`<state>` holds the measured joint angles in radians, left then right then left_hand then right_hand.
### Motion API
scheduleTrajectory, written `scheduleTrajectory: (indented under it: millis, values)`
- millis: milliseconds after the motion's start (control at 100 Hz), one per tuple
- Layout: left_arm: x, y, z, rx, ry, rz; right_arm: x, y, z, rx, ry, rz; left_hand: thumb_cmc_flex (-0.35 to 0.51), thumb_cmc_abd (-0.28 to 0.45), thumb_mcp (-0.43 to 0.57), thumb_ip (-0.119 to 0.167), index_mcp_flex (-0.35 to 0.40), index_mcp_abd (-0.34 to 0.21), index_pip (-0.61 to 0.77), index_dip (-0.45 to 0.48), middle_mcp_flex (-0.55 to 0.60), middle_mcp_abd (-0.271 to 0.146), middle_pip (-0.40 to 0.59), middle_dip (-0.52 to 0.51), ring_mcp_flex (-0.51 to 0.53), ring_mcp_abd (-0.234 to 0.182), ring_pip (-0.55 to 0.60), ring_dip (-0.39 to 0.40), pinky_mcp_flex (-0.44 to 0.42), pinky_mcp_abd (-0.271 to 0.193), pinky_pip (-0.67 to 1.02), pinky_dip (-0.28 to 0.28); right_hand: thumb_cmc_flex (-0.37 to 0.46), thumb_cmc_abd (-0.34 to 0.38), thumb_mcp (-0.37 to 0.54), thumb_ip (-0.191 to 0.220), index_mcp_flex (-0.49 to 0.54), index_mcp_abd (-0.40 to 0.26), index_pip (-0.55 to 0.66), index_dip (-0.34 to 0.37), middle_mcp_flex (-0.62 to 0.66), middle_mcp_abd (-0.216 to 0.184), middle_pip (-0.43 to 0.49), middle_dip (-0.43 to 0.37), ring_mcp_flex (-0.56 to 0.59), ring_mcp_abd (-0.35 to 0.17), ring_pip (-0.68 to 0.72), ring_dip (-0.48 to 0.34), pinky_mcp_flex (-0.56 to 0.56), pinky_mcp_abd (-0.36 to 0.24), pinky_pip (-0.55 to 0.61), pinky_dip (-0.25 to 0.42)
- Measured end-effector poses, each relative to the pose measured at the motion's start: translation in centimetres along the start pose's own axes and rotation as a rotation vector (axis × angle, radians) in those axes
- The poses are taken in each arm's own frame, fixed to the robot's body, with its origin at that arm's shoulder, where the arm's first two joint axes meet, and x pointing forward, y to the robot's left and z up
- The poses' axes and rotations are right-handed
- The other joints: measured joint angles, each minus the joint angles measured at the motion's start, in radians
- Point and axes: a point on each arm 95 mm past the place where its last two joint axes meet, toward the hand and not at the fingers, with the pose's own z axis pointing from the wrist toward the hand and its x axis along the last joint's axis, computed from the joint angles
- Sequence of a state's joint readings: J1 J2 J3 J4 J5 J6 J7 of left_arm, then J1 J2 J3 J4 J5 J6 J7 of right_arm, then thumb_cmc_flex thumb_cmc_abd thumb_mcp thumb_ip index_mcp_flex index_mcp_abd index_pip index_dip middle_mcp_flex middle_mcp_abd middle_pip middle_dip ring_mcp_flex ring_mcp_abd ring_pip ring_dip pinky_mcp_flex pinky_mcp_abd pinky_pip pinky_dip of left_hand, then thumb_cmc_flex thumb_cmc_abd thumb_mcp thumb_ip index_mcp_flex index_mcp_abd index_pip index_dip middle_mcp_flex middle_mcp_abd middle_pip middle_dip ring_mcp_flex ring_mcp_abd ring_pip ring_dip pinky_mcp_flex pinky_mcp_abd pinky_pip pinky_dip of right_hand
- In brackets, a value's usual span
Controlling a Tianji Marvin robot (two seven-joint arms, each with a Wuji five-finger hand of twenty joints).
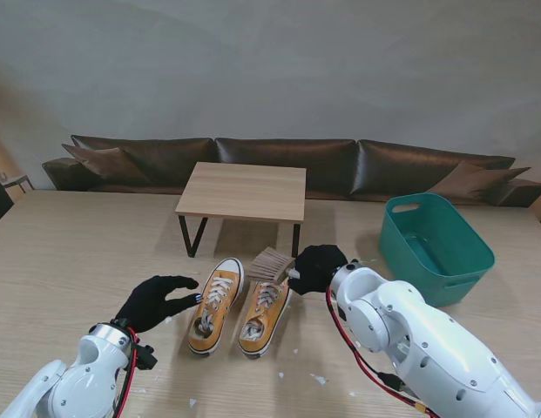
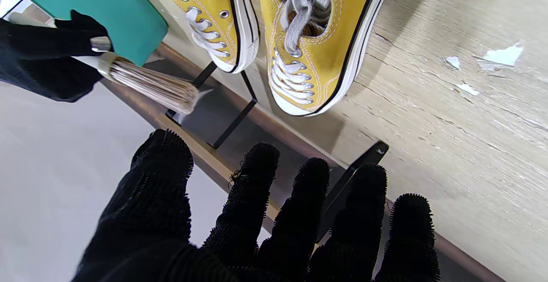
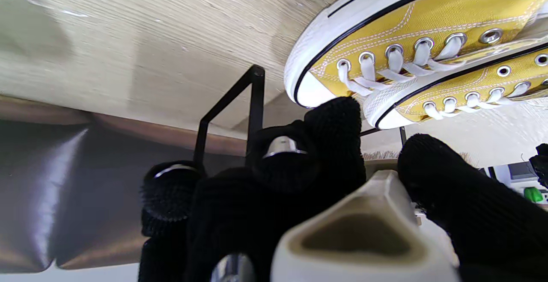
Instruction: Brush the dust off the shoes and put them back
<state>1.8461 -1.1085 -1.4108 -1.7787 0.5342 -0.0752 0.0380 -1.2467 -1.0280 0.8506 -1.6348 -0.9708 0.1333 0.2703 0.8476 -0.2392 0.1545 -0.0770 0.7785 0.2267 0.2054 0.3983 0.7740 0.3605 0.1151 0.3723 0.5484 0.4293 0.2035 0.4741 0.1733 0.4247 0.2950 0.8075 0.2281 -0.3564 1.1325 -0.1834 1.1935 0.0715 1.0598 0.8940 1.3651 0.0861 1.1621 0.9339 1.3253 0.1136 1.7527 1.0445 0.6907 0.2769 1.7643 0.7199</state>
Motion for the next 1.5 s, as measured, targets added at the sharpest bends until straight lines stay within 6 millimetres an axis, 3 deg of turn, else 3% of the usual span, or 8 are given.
scheduleTrajectory:
  millis: [210, 420, 880, 1130, 1320, 1500]
  values:
    - [0.1, 0.1, 0.1, -0.006, -0.004, -0.002, 0.7, -1.5, 2.0, 0.044, 0.005, 0.012, 0.000, 0.000, 0.000, 0.000, 0.000, 0.000, 0.000, 0.000, 0.000, 0.001, 0.000, 0.000, 0.000, 0.000, 0.000, 0.000, 0.000, 0.000, 0.000, 0.000, 0.000, 0.000, 0.000, 0.000, 0.000, 0.000, 0.000, 0.000, 0.000, 0.000, 0.000, 0.000, 0.000, 0.000, 0.000, 0.000, 0.000, 0.000, 0.000, 0.000]
    - [0.1, 0.1, 0.2, -0.008, -0.006, -0.003, 0.2, -2.9, 2.5, 0.102, 0.007, 0.005, 0.000, 0.000, 0.000, 0.000, 0.000, 0.000, 0.000, 0.000, 0.000, 0.001, 0.000, 0.000, 0.000, 0.000, 0.000, 0.000, 0.000, 0.000, 0.000, 0.000, 0.000, 0.000, 0.000, 0.000, 0.000, 0.000, 0.000, 0.000, 0.000, 0.000, 0.000, 0.000, 0.000, 0.000, 0.000, 0.000, 0.000, 0.000, 0.000, 0.000]
    - [0.0, -0.1, 0.2, 0.000, -0.002, 0.000, -3.2, -4.4, -0.1, 0.177, -0.005, -0.028, 0.000, 0.000, -0.010, 0.000, 0.000, 0.000, 0.000, 0.000, 0.000, 0.002, 0.000, 0.000, 0.000, 0.000, 0.000, 0.000, -0.001, 0.000, 0.000, 0.000, 0.000, 0.000, 0.000, 0.000, 0.000, 0.000, 0.000, 0.000, 0.000, 0.000, 0.000, 0.000, 0.000, 0.000, 0.000, 0.000, 0.000, 0.000, 0.000, 0.000]
    - [-0.3, -0.3, -0.2, 0.011, -0.007, 0.008, -4.0, -3.6, -1.5, 0.170, -0.012, -0.034, 0.000, 0.000, -0.010, 0.000, 0.000, 0.000, 0.000, 0.000, 0.000, 0.004, 0.000, 0.000, 0.000, 0.000, 0.000, 0.000, -0.001, 0.000, 0.000, 0.000, 0.000, 0.000, 0.000, 0.000, 0.000, 0.000, 0.000, 0.000, 0.000, 0.000, 0.000, 0.000, 0.000, 0.000, 0.000, 0.000, 0.000, 0.000, 0.000, 0.000]
    - [-0.3, -0.4, -0.3, 0.016, -0.006, 0.011, -2.8, -2.0, -2.0, 0.091, 0.005, 0.010, 0.000, 0.000, -0.010, 0.000, 0.000, 0.000, 0.000, 0.000, 0.000, 0.004, 0.000, 0.000, 0.000, 0.000, 0.000, 0.000, -0.001, 0.000, 0.000, 0.000, 0.000, 0.000, 0.000, 0.000, 0.000, 0.000, 0.000, 0.000, 0.000, 0.000, 0.000, 0.000, 0.000, 0.000, 0.000, 0.000, 0.000, 0.000, 0.000, 0.000]
    - [-0.3, -0.4, -0.4, 0.018, -0.001, 0.013, 0.2, -1.0, -0.5, 0.014, 0.040, 0.029, 0.000, 0.000, -0.010, 0.000, 0.000, 0.000, 0.000, 0.000, 0.000, 0.004, 0.000, 0.000, 0.000, 0.000, 0.000, 0.000, -0.001, 0.000, 0.000, 0.000, 0.000, 0.000, 0.000, 0.000, 0.000, 0.000, 0.000, 0.000, 0.000, 0.000, 0.000, 0.000, 0.000, 0.000, 0.000, 0.000, 0.000, 0.000, 0.000, 0.000]
